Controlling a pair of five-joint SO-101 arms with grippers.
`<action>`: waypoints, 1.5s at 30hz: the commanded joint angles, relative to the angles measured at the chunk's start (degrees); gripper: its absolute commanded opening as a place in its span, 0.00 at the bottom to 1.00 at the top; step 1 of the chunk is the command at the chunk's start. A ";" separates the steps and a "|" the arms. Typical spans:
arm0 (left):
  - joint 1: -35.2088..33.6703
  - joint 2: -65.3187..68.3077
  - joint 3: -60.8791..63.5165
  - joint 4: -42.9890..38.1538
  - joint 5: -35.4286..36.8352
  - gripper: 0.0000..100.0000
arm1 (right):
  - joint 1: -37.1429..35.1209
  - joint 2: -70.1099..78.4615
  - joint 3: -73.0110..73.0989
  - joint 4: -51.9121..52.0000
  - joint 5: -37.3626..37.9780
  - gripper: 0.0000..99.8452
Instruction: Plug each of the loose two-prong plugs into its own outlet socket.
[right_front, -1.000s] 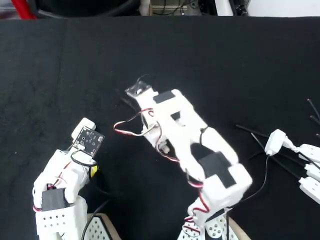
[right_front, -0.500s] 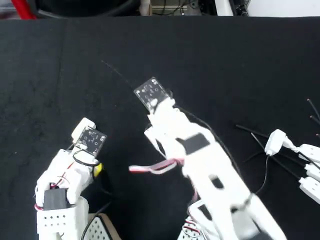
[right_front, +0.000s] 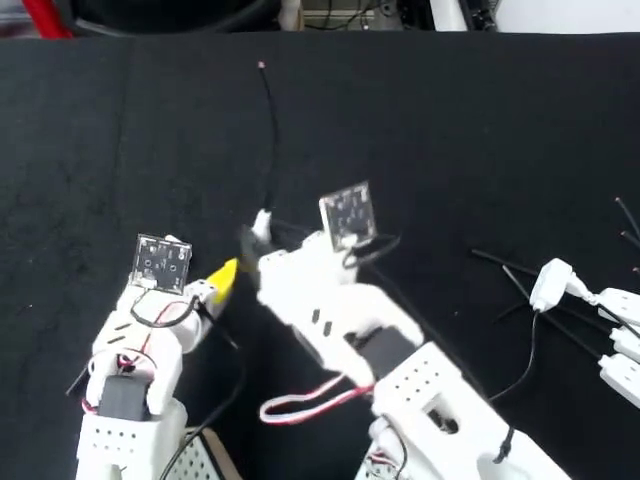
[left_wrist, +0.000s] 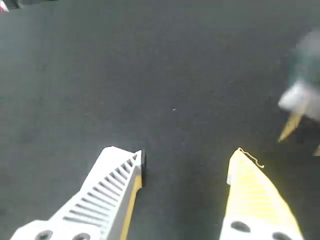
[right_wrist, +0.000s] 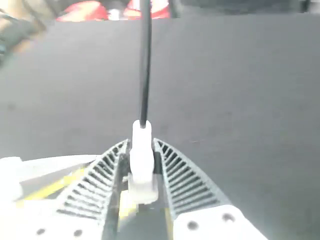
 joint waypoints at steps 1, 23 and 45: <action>2.77 -0.35 -4.09 0.79 3.87 0.28 | -2.02 -1.19 2.77 -8.88 -7.30 0.01; -7.16 -0.35 -8.04 2.02 9.58 0.28 | -7.74 -1.10 -0.31 8.00 -11.87 0.01; -7.16 -0.35 -5.67 2.46 3.34 0.28 | -3.16 -0.92 -0.66 8.62 -9.85 0.01</action>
